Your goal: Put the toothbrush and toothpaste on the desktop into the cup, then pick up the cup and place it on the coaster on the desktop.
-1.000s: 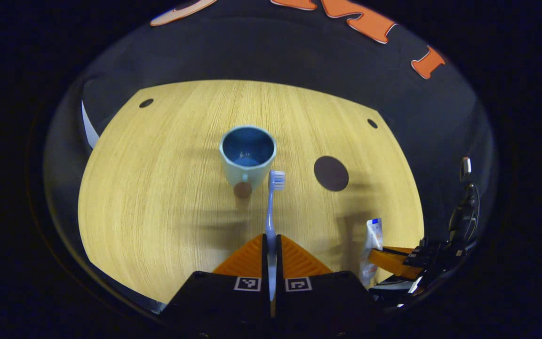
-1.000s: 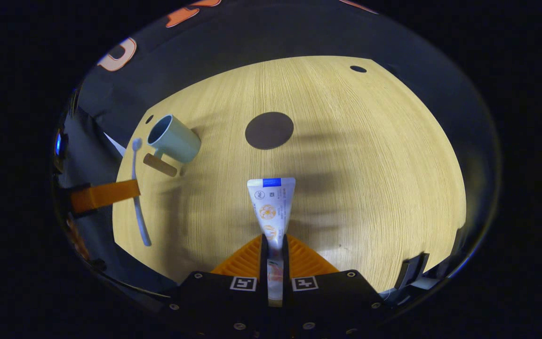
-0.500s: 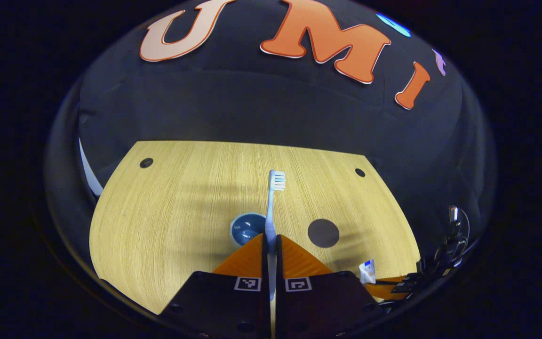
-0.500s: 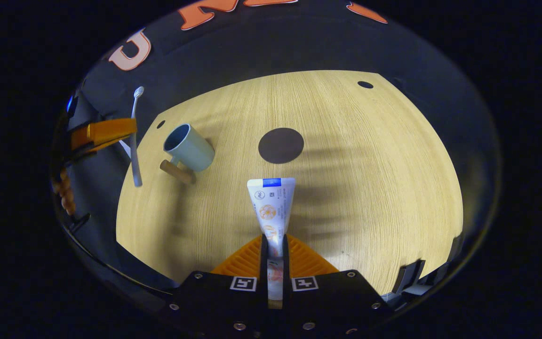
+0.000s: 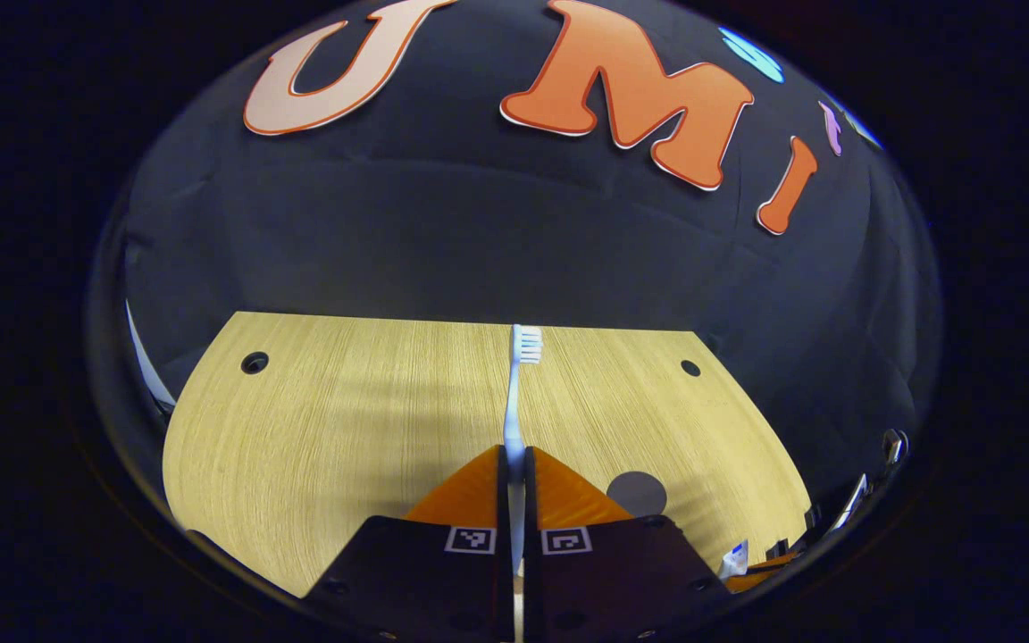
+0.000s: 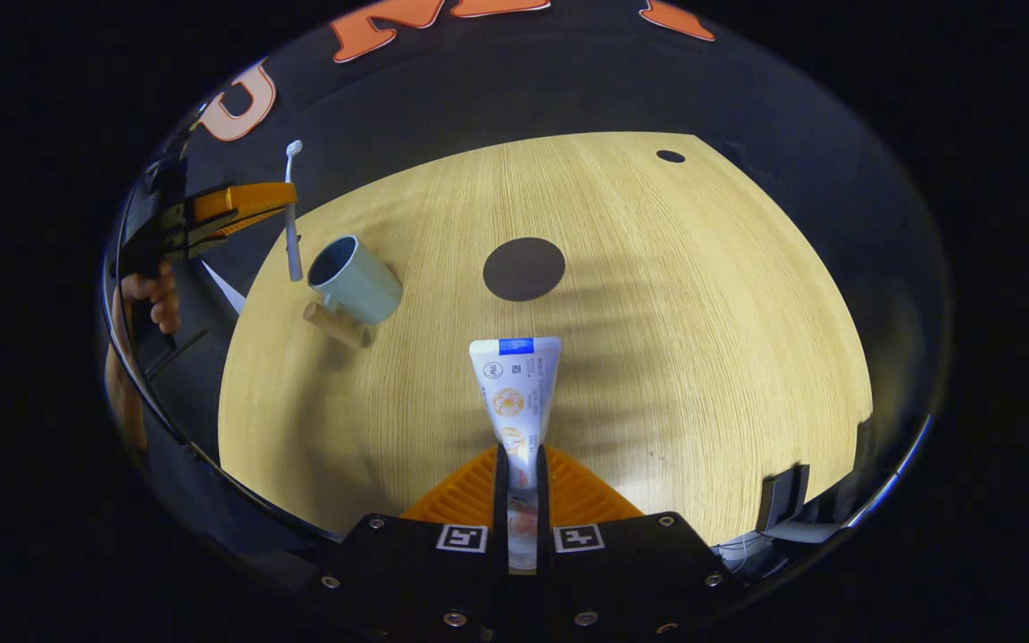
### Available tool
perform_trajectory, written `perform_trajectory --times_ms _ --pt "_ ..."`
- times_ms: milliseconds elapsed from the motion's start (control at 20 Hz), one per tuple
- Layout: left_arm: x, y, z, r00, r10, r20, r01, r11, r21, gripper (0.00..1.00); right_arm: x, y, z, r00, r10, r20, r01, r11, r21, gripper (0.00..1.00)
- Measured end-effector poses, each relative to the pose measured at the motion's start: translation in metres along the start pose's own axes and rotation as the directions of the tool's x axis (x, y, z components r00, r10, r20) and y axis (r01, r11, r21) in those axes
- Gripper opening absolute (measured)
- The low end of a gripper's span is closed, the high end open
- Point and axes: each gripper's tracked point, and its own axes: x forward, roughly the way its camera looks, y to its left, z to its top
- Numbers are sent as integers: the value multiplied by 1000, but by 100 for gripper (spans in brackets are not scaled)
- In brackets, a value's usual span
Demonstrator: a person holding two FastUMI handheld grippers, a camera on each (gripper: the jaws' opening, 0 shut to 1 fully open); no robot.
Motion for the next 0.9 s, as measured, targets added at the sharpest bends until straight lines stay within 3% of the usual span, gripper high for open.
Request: perform_trajectory --times_ms 400,900 --pt "34 4 -25 997 -63 -43 62 998 -17 4 -5 14 7 999 -36 17 35 998 55 13" --pt "35 3 -55 996 -63 -58 69 993 97 4 4 23 19 999 -52 14 51 998 38 13"
